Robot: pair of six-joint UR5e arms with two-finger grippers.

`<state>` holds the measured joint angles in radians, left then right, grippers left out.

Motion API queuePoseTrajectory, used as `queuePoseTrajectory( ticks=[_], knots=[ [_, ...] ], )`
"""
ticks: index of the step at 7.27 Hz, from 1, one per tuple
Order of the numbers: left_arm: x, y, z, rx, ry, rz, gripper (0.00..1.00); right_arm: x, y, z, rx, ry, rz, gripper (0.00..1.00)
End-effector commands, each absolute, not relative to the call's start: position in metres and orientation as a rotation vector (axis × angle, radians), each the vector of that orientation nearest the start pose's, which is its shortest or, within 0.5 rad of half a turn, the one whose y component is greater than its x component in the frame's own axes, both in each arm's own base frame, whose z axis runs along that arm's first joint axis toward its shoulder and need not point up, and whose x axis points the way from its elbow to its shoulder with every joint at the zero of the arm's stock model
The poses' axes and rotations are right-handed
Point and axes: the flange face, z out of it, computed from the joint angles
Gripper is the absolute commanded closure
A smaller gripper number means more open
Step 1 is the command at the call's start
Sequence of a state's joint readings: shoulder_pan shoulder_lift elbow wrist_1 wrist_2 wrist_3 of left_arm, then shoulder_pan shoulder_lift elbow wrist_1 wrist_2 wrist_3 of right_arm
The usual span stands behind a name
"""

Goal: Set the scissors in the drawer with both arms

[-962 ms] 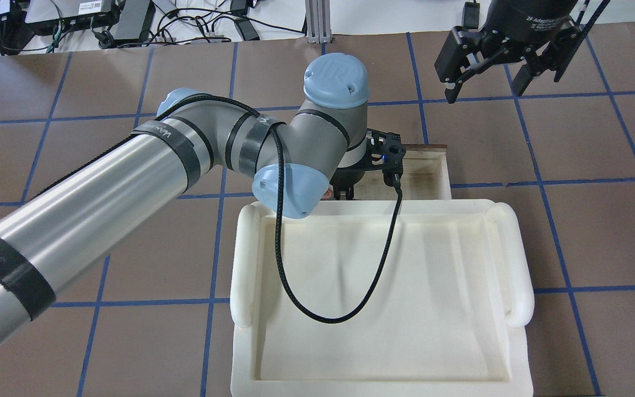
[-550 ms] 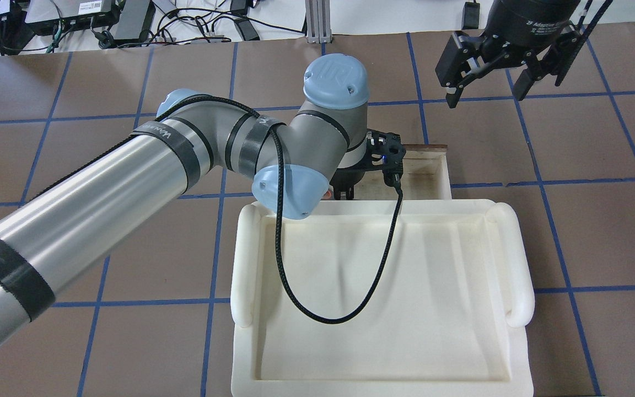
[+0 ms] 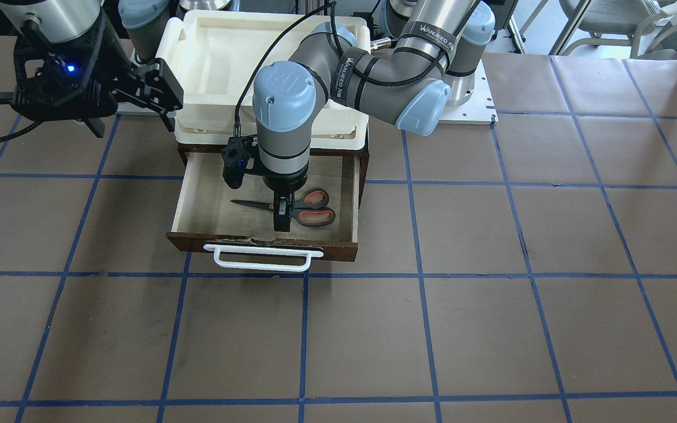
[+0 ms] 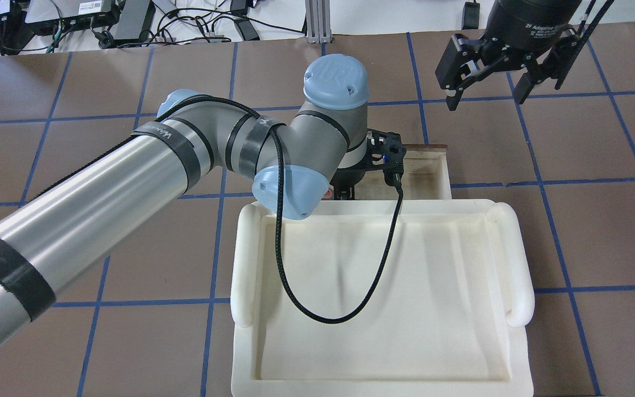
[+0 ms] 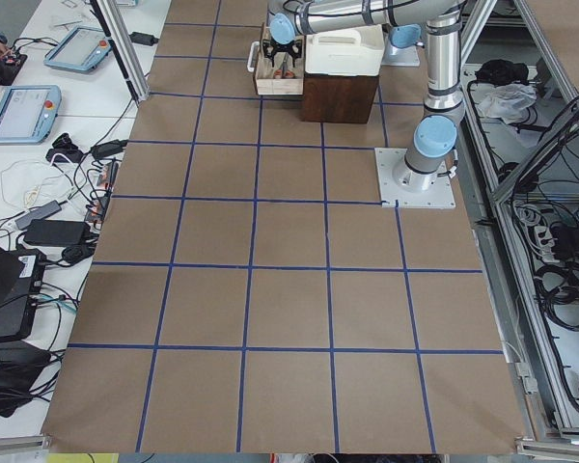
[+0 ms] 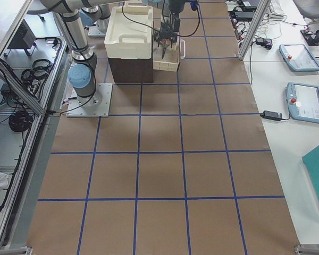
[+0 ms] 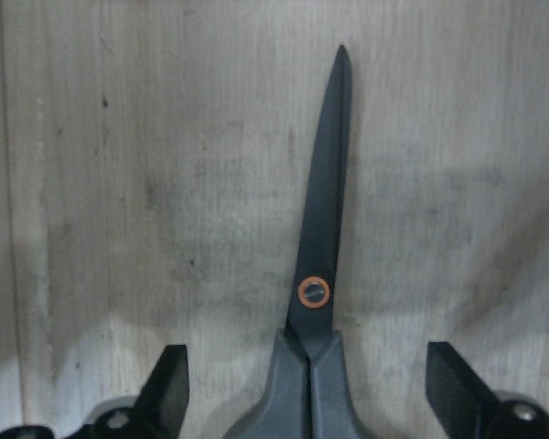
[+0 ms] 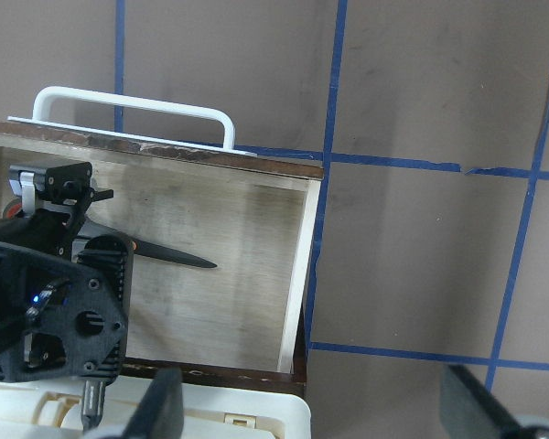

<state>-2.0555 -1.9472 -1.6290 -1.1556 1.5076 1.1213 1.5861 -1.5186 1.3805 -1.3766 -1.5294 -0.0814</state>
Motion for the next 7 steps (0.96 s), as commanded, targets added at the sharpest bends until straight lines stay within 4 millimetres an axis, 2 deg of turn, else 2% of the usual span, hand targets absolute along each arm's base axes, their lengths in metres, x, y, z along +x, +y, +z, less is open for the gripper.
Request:
queuePoseTrajectory(
  ticks=[1,2,3,4,5,6,7],
  knots=[
    [-0.407,-0.480,0.320,-2.207,-2.148,0.085,0.00,0.145,-0.503,0.536,-0.148,3.094,0.081,0.00],
    [-0.407,-0.494,0.349,-2.212,-2.166,0.147,0.00,0.145,-0.503,0.536,-0.148,3.094,0.081,0.00],
    [-0.398,-0.510,0.378,-2.166,-2.186,0.138,0.00,0.145,-0.503,0.536,-0.148,3.094,0.079,0.00],
    [-0.375,-0.526,0.409,-2.057,-2.233,0.127,0.00,0.145,-0.503,0.536,-0.146,3.096,0.079,0.00],
    [-0.345,-0.539,0.439,-1.960,-2.310,0.198,0.00,0.145,-0.503,0.536,-0.146,3.096,0.076,0.00],
    [-0.314,-0.544,0.467,-1.934,-2.376,0.256,0.00,0.145,-0.502,0.537,-0.146,3.096,0.074,0.00],
    [-0.291,-0.542,0.491,-1.861,-2.448,0.318,0.00,0.145,-0.502,0.538,-0.146,3.096,0.074,0.00]
  ],
)
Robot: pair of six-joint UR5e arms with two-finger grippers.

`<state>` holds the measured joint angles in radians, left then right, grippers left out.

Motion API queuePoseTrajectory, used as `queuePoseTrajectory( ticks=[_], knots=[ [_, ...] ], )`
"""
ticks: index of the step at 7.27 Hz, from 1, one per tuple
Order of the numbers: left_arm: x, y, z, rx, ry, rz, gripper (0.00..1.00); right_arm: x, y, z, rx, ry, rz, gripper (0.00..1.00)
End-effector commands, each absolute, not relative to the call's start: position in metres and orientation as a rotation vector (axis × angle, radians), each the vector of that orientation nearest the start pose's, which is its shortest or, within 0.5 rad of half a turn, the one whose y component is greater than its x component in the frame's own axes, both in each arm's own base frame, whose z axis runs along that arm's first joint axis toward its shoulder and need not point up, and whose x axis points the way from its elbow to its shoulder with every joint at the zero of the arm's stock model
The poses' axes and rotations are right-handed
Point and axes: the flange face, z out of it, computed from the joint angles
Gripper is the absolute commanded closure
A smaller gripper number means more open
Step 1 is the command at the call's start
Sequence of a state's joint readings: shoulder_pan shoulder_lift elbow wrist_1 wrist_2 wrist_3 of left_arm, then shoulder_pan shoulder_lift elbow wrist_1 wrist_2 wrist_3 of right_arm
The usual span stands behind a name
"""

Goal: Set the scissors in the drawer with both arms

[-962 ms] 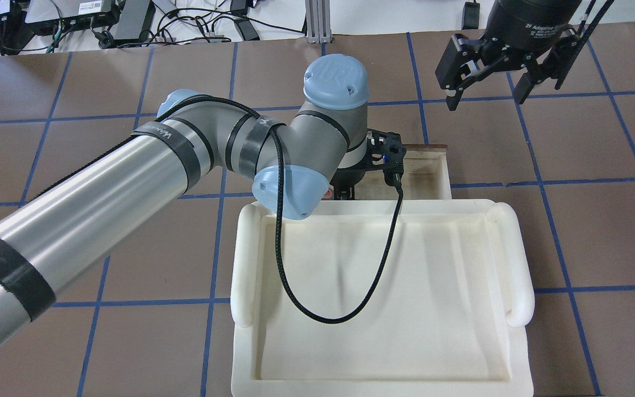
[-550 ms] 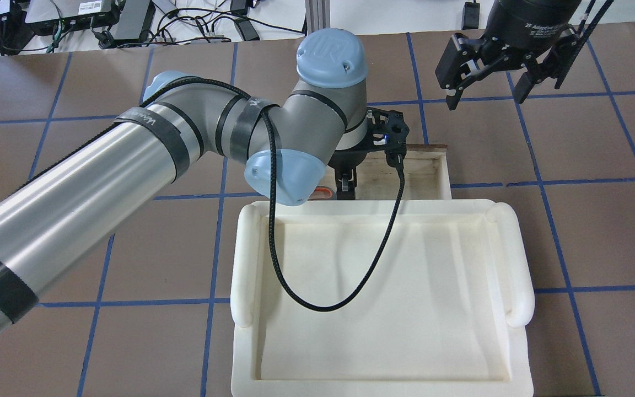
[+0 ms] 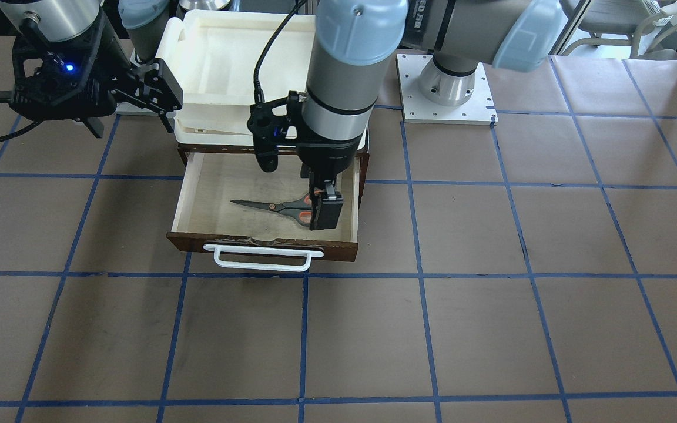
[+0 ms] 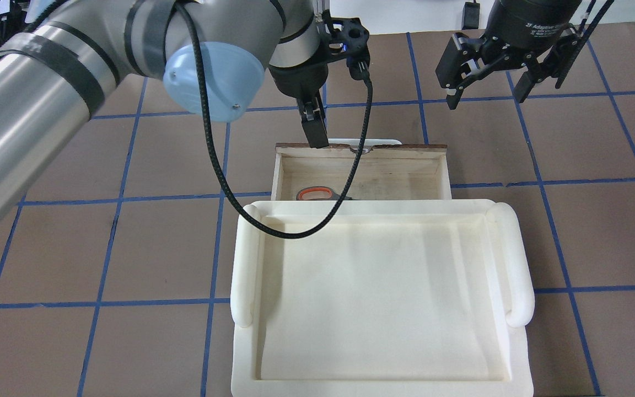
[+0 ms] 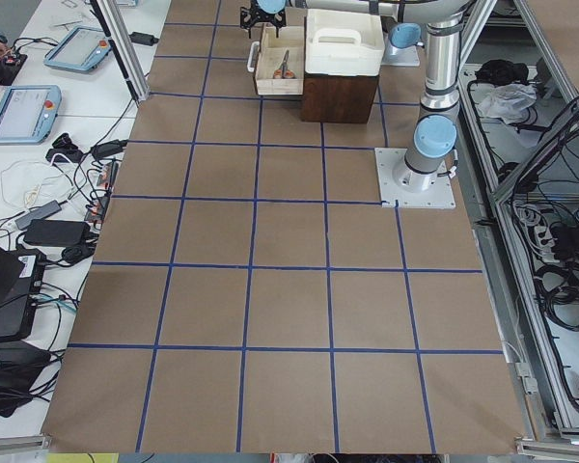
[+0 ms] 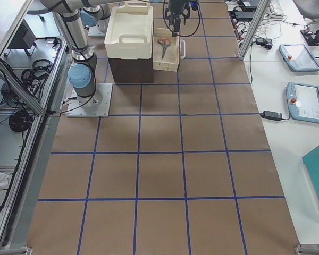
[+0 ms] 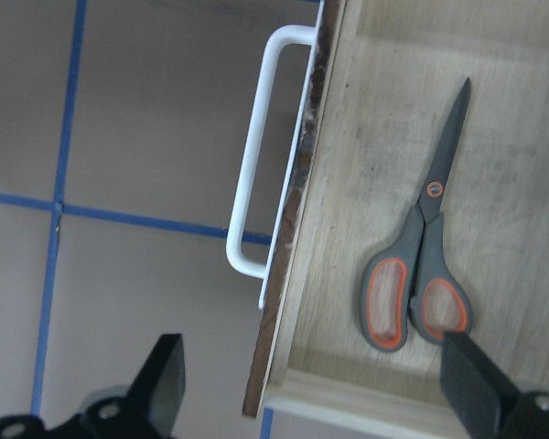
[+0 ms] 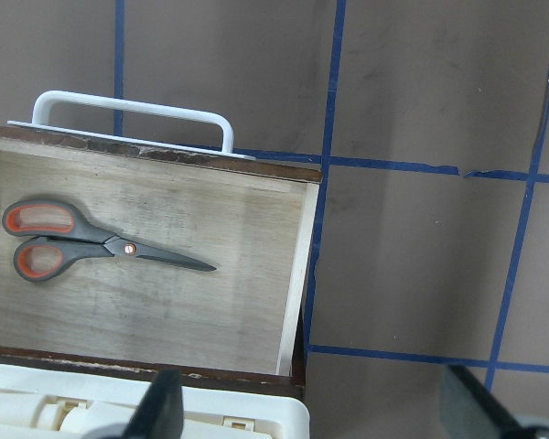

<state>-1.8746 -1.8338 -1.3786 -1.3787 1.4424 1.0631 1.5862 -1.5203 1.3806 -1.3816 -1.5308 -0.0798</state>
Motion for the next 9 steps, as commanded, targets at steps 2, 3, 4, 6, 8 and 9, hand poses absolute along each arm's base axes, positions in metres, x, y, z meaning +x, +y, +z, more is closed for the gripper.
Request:
queuePoseTrajectory(
  ticks=[2,3,4,6,8,9],
  knots=[
    [-0.229,-0.547,0.514,1.504,2.713,-0.332,0.00,0.145,-0.500,0.539,-0.141,3.096,0.072,0.00],
    [-0.168,-0.560,0.514,1.191,2.831,-0.298,0.00,0.146,-0.500,0.539,-0.099,3.099,0.075,0.00],
    [-0.142,-0.554,0.508,0.744,2.992,-0.276,0.00,0.147,-0.499,0.536,-0.011,3.101,0.087,0.00],
    [-0.138,-0.524,0.507,0.276,3.063,-0.214,0.00,0.146,-0.496,0.535,0.001,3.120,0.077,0.00],
    [-0.139,-0.488,0.505,0.083,3.099,-0.152,0.00,0.140,-0.496,0.533,-0.006,3.178,0.087,0.00],
    [-0.140,-0.483,0.506,0.061,3.120,-0.125,0.00,0.143,-0.495,0.533,-0.013,3.169,0.087,0.00]
  ],
)
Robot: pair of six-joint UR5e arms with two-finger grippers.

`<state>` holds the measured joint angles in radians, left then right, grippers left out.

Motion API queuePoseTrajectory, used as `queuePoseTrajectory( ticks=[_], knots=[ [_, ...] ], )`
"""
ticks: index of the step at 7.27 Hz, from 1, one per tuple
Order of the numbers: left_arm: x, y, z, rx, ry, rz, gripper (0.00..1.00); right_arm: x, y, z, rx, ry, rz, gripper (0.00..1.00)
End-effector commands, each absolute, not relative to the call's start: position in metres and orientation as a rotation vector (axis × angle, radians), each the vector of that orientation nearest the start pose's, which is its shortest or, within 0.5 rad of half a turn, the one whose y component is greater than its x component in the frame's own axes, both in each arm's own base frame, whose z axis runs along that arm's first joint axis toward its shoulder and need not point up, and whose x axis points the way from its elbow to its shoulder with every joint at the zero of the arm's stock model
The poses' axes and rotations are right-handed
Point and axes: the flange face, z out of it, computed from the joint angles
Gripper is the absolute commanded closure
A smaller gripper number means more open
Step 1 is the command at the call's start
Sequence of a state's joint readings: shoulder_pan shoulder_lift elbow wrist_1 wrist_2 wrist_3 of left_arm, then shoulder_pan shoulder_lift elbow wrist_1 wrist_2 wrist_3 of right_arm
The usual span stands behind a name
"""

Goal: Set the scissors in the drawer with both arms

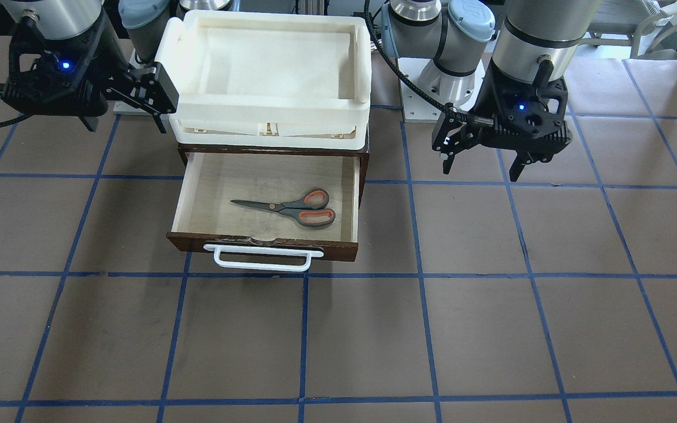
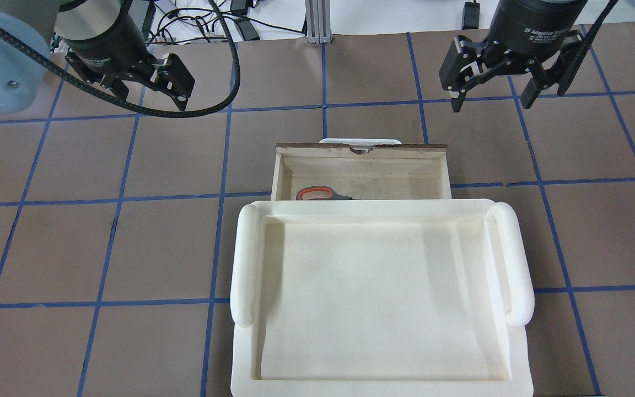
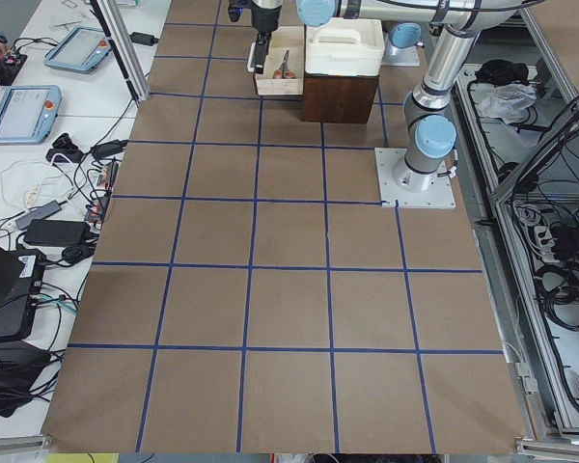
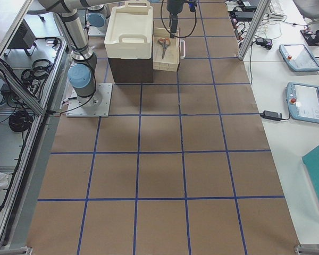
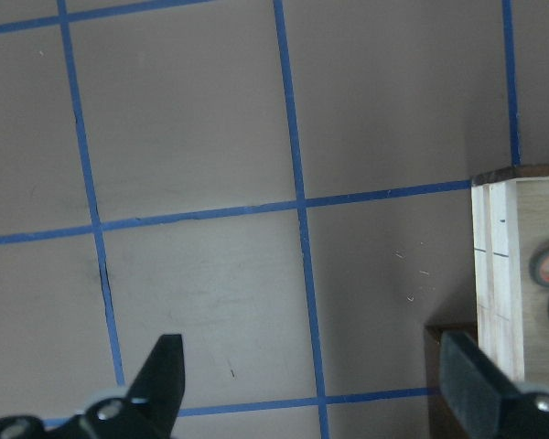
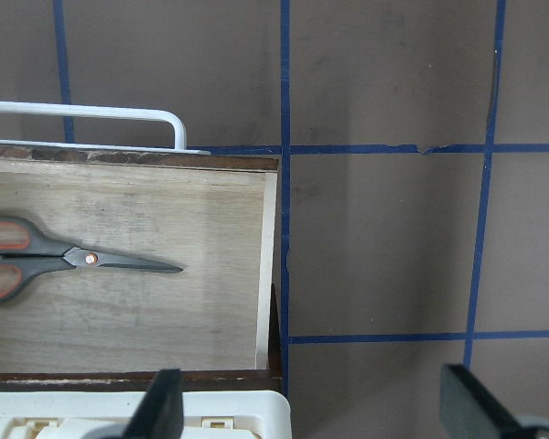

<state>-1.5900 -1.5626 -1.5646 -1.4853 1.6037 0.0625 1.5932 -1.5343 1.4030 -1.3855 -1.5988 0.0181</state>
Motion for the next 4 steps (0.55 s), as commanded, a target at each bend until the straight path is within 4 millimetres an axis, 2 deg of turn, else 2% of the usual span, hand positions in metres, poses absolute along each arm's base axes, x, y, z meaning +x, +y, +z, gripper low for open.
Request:
queuePoseTrajectory(
  ticks=[1,4],
  knots=[
    [-0.1444,-0.4804,0.5077,0.060,3.161,-0.124,0.00,0.1427,-0.4935,0.5356,-0.030,3.169,0.080,0.00],
    [-0.1417,-0.4716,0.5151,0.081,3.156,-0.114,0.00,0.1464,-0.4877,0.5395,-0.161,3.140,0.065,0.00]
  ],
)
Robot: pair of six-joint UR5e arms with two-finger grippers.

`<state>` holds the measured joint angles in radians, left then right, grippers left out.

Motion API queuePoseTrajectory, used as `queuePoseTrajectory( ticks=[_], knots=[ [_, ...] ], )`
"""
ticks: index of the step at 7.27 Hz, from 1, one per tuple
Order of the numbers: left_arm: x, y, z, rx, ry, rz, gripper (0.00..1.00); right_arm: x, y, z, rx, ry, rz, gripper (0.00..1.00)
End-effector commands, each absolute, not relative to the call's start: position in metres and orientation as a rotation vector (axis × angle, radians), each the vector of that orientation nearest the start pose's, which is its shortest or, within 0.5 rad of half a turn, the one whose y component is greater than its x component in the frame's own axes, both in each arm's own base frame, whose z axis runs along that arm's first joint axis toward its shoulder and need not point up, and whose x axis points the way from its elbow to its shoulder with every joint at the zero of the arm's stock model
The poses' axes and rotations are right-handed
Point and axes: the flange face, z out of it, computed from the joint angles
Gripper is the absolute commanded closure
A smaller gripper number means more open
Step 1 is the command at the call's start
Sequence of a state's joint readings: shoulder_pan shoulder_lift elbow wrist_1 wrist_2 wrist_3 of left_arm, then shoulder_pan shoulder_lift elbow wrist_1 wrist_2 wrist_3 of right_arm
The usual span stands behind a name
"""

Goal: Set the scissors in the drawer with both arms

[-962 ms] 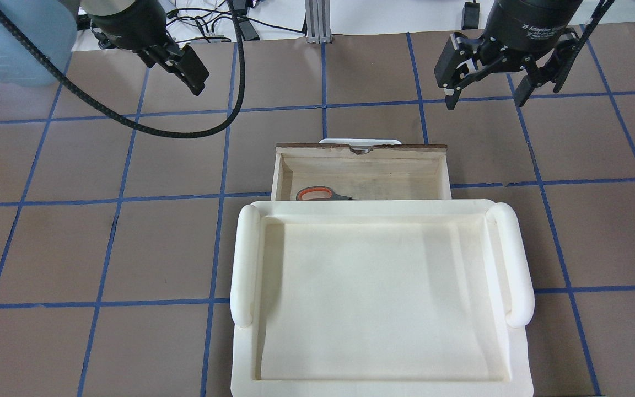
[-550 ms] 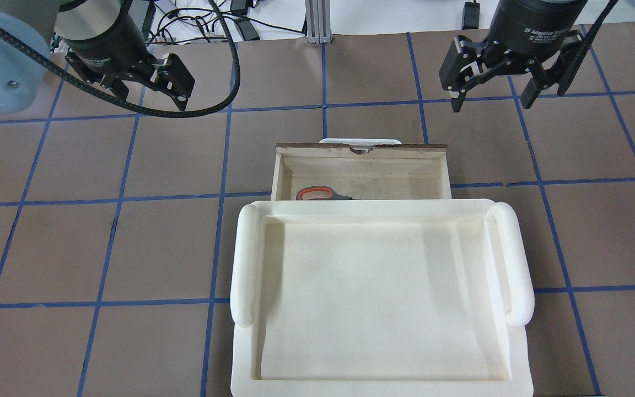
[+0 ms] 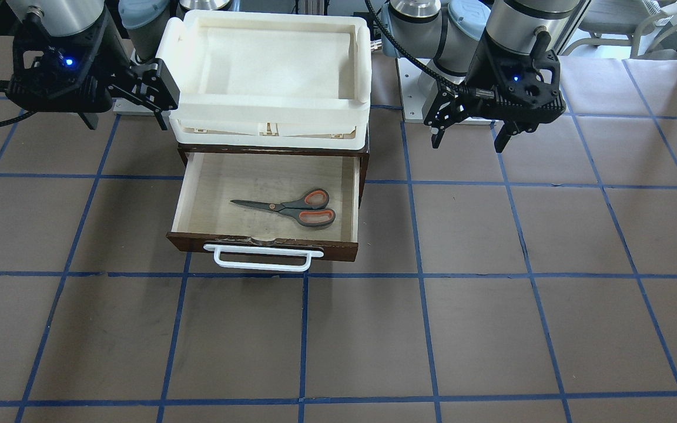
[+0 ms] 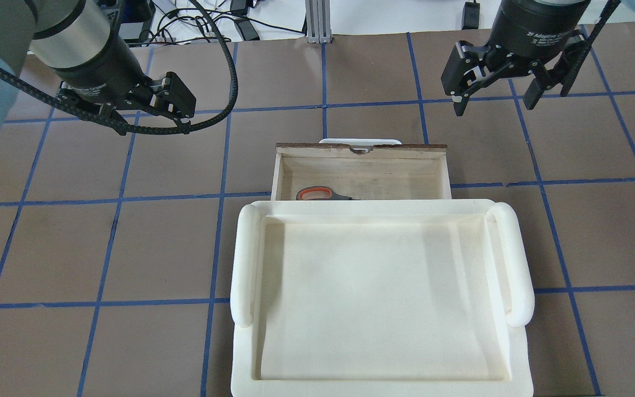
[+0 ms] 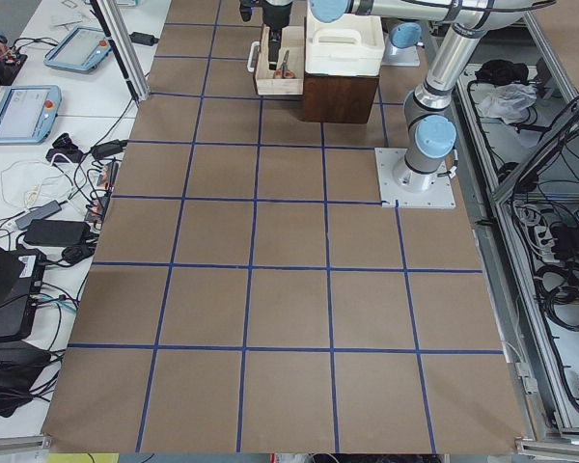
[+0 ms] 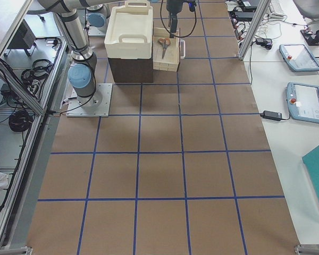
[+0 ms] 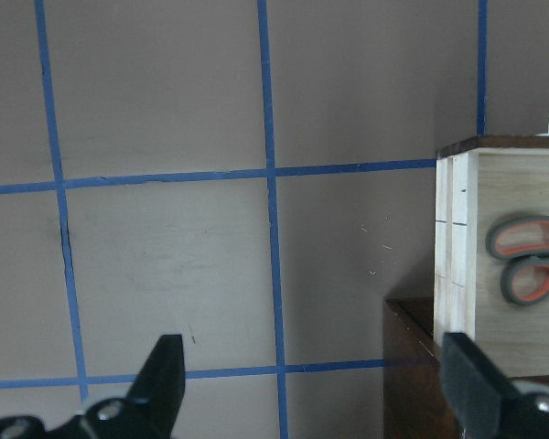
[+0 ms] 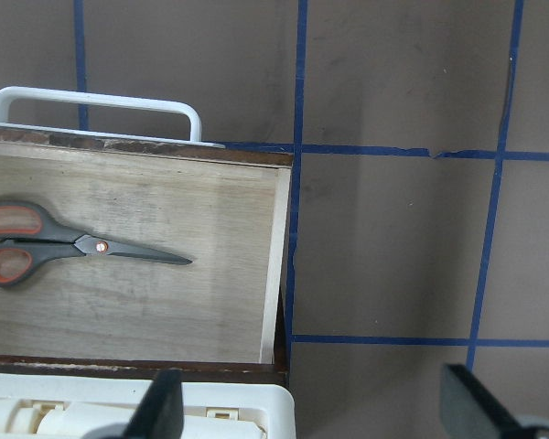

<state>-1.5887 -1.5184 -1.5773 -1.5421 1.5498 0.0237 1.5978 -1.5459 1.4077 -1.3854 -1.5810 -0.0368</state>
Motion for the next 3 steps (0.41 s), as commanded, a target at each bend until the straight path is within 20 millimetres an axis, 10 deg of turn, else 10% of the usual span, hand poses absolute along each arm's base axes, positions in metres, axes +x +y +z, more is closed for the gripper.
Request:
queuePoseTrajectory(
  ticks=[1,3],
  knots=[
    [-0.1422,-0.4714,0.5151,0.083,3.155,-0.114,0.00,0.1462,-0.4883,0.5388,-0.162,3.142,0.068,0.00],
    [-0.1397,-0.4699,0.5166,0.076,3.152,-0.112,0.00,0.1464,-0.4876,0.5388,-0.159,3.140,0.068,0.00]
  ],
)
